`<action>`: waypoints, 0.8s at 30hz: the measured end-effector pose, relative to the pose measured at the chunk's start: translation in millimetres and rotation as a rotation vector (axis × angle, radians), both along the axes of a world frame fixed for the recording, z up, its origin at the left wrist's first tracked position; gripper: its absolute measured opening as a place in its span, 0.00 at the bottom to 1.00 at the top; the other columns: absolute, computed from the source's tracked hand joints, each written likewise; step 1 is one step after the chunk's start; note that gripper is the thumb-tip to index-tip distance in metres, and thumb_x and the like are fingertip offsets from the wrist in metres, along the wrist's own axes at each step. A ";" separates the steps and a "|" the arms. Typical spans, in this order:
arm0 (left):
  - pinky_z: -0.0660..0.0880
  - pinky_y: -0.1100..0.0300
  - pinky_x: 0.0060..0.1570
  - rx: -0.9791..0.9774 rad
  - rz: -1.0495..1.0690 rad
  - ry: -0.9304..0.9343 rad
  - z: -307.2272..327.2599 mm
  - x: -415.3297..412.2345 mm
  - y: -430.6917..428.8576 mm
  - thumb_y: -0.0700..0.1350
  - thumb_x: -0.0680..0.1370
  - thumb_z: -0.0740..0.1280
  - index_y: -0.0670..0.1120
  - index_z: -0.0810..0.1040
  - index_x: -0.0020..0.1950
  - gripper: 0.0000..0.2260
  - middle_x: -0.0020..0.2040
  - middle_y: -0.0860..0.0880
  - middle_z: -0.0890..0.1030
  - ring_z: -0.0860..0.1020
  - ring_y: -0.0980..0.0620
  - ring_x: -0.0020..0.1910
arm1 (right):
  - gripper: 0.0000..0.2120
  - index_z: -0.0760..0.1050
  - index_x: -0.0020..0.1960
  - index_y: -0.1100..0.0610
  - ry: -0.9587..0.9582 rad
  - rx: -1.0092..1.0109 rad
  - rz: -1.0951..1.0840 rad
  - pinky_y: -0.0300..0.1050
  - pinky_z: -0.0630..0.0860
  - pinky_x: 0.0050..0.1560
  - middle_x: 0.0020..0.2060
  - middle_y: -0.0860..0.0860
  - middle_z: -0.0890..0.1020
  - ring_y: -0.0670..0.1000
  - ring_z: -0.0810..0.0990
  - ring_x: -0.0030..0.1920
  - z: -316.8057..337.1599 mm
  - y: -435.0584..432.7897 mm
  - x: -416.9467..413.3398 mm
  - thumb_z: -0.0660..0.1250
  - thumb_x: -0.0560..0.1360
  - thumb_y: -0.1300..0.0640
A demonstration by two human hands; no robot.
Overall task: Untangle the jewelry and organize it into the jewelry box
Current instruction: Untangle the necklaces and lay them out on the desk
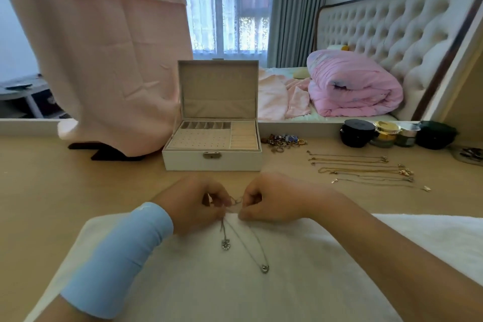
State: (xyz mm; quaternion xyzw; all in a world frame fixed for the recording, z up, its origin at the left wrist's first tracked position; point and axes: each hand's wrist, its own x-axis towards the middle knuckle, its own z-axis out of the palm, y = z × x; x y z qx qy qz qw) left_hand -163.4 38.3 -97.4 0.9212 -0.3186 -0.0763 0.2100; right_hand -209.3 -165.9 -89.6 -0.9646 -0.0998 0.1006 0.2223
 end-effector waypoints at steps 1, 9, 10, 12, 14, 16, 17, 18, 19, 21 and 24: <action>0.77 0.63 0.47 -0.002 -0.005 0.029 -2.7 0.5 3.1 0.49 0.73 0.73 0.61 0.82 0.45 0.06 0.44 0.61 0.81 0.78 0.60 0.43 | 0.09 0.82 0.45 0.48 0.031 -0.030 -0.003 0.42 0.77 0.44 0.41 0.44 0.83 0.46 0.81 0.44 -0.3 3.2 1.4 0.73 0.74 0.43; 0.70 0.70 0.41 0.032 -0.035 0.035 -0.5 5.7 17.4 0.52 0.73 0.73 0.62 0.80 0.45 0.05 0.42 0.61 0.79 0.77 0.61 0.42 | 0.01 0.81 0.46 0.45 0.040 -0.057 -0.010 0.36 0.74 0.42 0.41 0.42 0.81 0.42 0.78 0.41 4.8 4.8 -0.7 0.72 0.75 0.49; 0.69 0.69 0.39 0.030 -0.037 0.025 1.9 3.2 17.6 0.54 0.73 0.72 0.61 0.79 0.42 0.04 0.40 0.61 0.79 0.76 0.61 0.41 | 0.02 0.81 0.44 0.44 0.013 -0.037 -0.009 0.37 0.75 0.42 0.40 0.42 0.81 0.42 0.79 0.41 7.8 7.4 -3.9 0.72 0.75 0.48; 0.70 0.67 0.37 0.062 -0.028 0.021 5.7 -5.8 15.3 0.60 0.70 0.72 0.58 0.78 0.39 0.08 0.37 0.60 0.78 0.75 0.61 0.37 | 0.09 0.80 0.42 0.46 0.042 -0.055 0.009 0.42 0.78 0.42 0.38 0.43 0.82 0.44 0.80 0.40 11.8 17.1 -11.4 0.73 0.72 0.41; 0.72 0.63 0.37 0.191 -0.010 0.006 7.2 -16.7 9.2 0.65 0.66 0.72 0.56 0.77 0.38 0.14 0.35 0.59 0.78 0.75 0.60 0.36 | 0.17 0.81 0.42 0.46 0.108 -0.187 0.026 0.45 0.79 0.42 0.37 0.43 0.82 0.44 0.80 0.40 12.0 27.9 -18.9 0.74 0.67 0.33; 0.73 0.61 0.37 0.318 0.026 -0.021 7.0 -24.3 4.2 0.68 0.64 0.72 0.55 0.78 0.39 0.18 0.36 0.58 0.79 0.76 0.58 0.37 | 0.17 0.81 0.43 0.46 0.118 -0.265 0.038 0.43 0.78 0.40 0.37 0.42 0.82 0.44 0.80 0.40 11.0 34.1 -20.7 0.75 0.67 0.34; 0.74 0.62 0.37 0.345 0.041 -0.031 7.1 -26.1 2.7 0.68 0.64 0.71 0.54 0.78 0.40 0.18 0.37 0.58 0.80 0.77 0.58 0.38 | 0.14 0.82 0.44 0.47 0.125 -0.254 0.043 0.42 0.78 0.41 0.37 0.42 0.82 0.43 0.80 0.39 11.5 34.4 -20.4 0.75 0.69 0.37; 0.74 0.62 0.38 0.355 0.051 -0.041 7.5 -27.1 1.9 0.67 0.65 0.71 0.55 0.79 0.40 0.17 0.37 0.58 0.80 0.77 0.58 0.39 | 0.11 0.83 0.45 0.47 0.142 -0.225 0.048 0.42 0.79 0.41 0.38 0.41 0.82 0.43 0.80 0.39 12.8 33.4 -20.0 0.74 0.71 0.41; 0.74 0.63 0.38 0.353 0.056 -0.053 7.6 -27.3 2.1 0.66 0.67 0.71 0.55 0.80 0.41 0.15 0.38 0.59 0.80 0.78 0.59 0.39 | 0.08 0.83 0.45 0.48 0.159 -0.195 0.051 0.42 0.79 0.42 0.37 0.41 0.82 0.43 0.79 0.38 13.8 31.5 -19.6 0.73 0.73 0.44; 0.74 0.64 0.39 0.341 0.055 -0.071 8.8 -28.1 3.5 0.61 0.69 0.70 0.56 0.80 0.41 0.10 0.38 0.60 0.81 0.78 0.59 0.40 | 0.06 0.82 0.45 0.49 0.181 -0.151 0.054 0.39 0.77 0.40 0.36 0.41 0.81 0.42 0.77 0.36 16.5 28.1 -18.9 0.70 0.76 0.49; 0.75 0.64 0.40 0.334 0.044 -0.021 12.2 -28.2 8.0 0.56 0.72 0.67 0.56 0.79 0.40 0.05 0.38 0.60 0.79 0.77 0.59 0.40 | 0.05 0.80 0.43 0.48 0.214 -0.143 0.057 0.36 0.74 0.40 0.35 0.41 0.79 0.41 0.75 0.35 18.6 20.4 -17.3 0.68 0.77 0.50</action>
